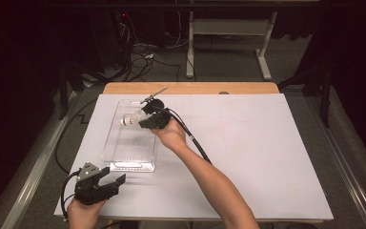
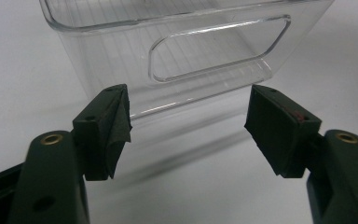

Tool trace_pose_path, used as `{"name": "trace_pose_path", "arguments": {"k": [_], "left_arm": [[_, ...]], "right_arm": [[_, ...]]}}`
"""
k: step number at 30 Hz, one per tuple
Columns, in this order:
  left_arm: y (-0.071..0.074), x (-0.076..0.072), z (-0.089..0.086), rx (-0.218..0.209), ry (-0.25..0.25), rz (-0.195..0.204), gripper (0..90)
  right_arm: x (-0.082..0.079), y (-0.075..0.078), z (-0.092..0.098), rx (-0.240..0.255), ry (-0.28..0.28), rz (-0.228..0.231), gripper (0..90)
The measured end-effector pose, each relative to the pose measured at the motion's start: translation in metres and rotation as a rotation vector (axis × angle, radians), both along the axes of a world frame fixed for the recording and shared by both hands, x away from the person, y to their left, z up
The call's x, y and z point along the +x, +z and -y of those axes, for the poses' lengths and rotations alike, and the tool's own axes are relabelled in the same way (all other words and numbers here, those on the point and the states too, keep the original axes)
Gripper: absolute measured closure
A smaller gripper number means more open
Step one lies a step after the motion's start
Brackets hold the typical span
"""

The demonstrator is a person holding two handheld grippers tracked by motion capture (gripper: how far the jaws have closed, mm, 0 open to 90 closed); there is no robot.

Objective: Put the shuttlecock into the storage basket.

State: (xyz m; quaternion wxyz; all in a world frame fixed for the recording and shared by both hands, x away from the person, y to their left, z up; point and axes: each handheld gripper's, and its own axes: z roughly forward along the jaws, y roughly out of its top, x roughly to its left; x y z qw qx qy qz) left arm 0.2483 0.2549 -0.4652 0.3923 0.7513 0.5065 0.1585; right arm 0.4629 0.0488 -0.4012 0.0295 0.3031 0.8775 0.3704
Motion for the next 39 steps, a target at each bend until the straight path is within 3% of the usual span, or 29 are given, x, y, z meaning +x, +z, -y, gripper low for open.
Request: {"name": "trace_pose_path", "arguments": {"k": [17,30,39], "left_arm": [[0.000,-0.001,0.001,-0.006,-0.005,0.001,31.7],[0.000,-0.001,0.001,0.000,-0.011,0.001,31.6],[0.000,-0.001,0.001,-0.003,-0.009,0.004,31.6]], "right_arm": [[0.008,-0.014,-0.012,-0.024,-0.012,-0.025,87.9],[0.013,-0.017,-0.013,-0.056,-0.023,-0.013,86.9],[0.015,-0.021,-0.014,-0.048,-0.009,-0.011,87.0]]}}
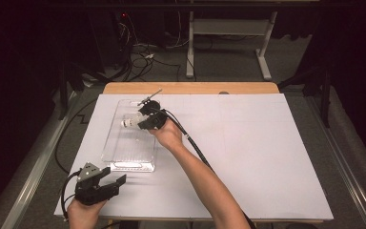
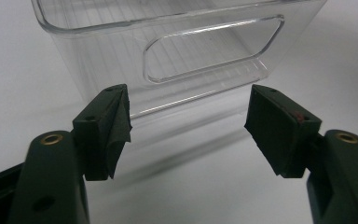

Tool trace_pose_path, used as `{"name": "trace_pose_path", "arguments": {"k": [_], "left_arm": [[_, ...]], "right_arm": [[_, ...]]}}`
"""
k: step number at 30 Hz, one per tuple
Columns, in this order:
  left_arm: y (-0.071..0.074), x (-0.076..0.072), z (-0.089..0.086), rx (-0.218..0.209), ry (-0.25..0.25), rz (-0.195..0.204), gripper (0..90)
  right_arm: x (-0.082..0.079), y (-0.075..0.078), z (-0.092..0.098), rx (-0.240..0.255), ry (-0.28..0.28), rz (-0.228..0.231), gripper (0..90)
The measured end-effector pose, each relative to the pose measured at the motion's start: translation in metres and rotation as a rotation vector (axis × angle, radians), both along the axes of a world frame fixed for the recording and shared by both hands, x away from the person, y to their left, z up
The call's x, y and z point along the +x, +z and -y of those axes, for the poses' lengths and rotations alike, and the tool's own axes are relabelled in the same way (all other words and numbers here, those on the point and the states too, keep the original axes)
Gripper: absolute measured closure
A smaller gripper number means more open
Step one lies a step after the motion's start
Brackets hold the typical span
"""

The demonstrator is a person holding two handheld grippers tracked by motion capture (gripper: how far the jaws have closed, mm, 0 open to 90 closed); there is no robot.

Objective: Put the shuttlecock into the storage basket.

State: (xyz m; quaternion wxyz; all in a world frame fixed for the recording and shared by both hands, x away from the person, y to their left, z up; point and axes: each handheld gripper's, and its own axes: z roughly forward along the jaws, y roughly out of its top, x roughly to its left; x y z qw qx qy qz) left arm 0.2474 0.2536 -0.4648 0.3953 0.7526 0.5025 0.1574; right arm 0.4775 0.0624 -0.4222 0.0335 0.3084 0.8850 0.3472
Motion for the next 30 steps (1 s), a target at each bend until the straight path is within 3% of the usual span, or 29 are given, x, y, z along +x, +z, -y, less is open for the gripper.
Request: {"name": "trace_pose_path", "arguments": {"k": [11,17,20,30], "left_arm": [[0.0001,0.0000,-0.0001,0.003,-0.003,-0.001,31.6],[0.0000,0.0001,0.0000,0.003,-0.003,-0.002,31.6],[-0.0001,0.0002,-0.0002,0.003,-0.003,-0.002,31.6],[-0.0003,0.0008,0.0008,0.002,-0.004,-0.004,31.6]], "right_arm": [[0.0005,-0.0045,-0.0022,0.003,0.019,-0.008,85.7],[0.0013,-0.0066,-0.0024,0.002,0.003,-0.030,71.2],[0.0023,-0.0091,-0.0015,-0.021,0.003,-0.029,68.0],[0.0027,-0.0076,0.0035,-0.018,0.001,-0.052,63.0]]}}
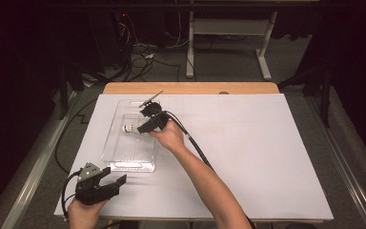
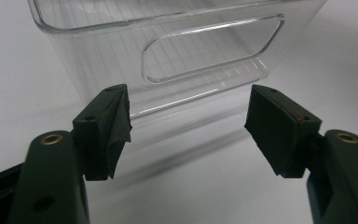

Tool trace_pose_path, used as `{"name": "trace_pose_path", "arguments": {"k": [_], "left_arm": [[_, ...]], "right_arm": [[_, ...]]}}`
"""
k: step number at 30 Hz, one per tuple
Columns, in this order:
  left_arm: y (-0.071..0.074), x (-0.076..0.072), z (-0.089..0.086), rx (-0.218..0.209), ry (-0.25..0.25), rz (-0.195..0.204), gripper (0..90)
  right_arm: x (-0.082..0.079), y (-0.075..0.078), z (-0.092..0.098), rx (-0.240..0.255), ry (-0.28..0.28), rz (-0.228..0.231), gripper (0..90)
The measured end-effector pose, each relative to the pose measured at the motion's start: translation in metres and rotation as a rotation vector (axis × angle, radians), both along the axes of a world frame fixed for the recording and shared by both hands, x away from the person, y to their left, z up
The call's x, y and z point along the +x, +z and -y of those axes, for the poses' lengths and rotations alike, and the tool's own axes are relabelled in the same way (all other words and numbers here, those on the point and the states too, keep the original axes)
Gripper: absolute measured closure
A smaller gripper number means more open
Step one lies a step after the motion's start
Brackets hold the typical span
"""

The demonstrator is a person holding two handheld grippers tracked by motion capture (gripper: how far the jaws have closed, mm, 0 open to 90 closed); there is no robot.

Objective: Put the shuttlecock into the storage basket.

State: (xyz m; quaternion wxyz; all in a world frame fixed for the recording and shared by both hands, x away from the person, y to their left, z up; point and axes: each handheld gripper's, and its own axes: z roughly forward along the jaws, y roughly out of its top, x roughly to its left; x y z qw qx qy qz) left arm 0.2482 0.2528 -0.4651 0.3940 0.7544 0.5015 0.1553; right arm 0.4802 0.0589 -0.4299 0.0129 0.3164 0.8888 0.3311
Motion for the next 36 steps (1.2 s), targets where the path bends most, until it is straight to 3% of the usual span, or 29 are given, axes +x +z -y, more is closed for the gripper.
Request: {"name": "trace_pose_path", "arguments": {"k": [13,18,23,36], "left_arm": [[0.000,0.001,0.000,0.000,0.002,-0.001,31.6],[0.000,0.001,0.000,0.001,0.001,-0.004,31.6],[0.000,0.001,0.000,0.002,0.004,-0.002,31.6],[-0.001,0.002,0.000,0.006,0.001,-0.003,31.6]], "right_arm": [[-0.005,0.009,0.010,0.011,0.003,0.014,63.4],[-0.006,0.010,0.017,0.022,0.005,-0.005,65.4],[-0.011,0.012,0.016,0.010,0.017,0.017,64.6],[-0.018,0.021,0.030,0.054,0.006,0.049,65.4]]}}
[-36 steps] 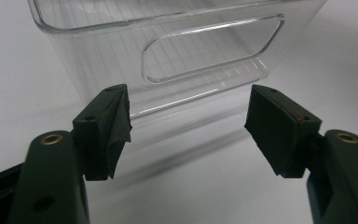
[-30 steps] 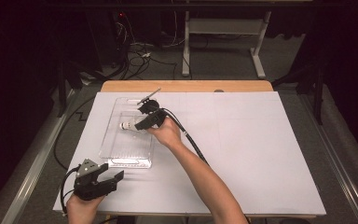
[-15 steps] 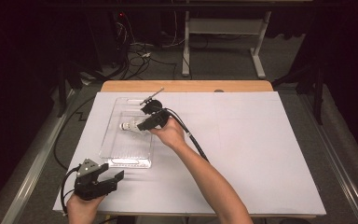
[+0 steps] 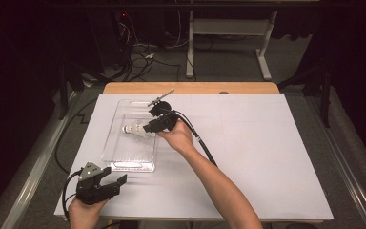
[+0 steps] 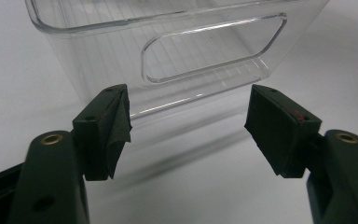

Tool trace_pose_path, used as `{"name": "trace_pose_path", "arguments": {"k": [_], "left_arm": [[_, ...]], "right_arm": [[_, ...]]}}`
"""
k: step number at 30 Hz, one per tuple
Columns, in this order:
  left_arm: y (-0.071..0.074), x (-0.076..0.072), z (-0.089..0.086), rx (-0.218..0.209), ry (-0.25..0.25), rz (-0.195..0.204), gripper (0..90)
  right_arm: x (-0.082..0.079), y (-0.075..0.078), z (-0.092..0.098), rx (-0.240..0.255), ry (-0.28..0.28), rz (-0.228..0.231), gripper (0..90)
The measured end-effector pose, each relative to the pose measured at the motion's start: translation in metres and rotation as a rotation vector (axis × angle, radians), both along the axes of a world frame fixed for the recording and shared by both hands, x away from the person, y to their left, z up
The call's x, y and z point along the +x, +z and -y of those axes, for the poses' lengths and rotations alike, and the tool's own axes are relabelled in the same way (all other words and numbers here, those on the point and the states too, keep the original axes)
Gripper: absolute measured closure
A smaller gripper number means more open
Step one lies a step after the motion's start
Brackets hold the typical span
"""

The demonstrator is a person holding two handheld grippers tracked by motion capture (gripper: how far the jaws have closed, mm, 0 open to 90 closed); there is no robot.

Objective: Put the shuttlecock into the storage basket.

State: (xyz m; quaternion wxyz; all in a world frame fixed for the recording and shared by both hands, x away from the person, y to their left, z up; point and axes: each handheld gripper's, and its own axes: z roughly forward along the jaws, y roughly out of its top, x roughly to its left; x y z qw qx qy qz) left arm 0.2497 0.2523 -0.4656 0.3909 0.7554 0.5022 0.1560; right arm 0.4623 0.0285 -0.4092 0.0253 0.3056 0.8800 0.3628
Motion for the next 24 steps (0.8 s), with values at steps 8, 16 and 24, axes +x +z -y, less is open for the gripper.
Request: {"name": "trace_pose_path", "arguments": {"k": [8,16,24], "left_arm": [[0.000,0.000,0.000,0.000,0.001,0.000,31.6],[0.000,0.000,0.001,-0.002,0.002,-0.002,31.6],[0.000,0.001,0.000,-0.002,0.002,-0.002,31.6]], "right_arm": [[-0.004,0.005,0.007,0.014,-0.007,0.023,65.3],[-0.007,0.009,0.017,0.025,-0.012,0.035,65.2],[-0.008,0.010,0.027,0.030,-0.023,0.045,64.9]]}}
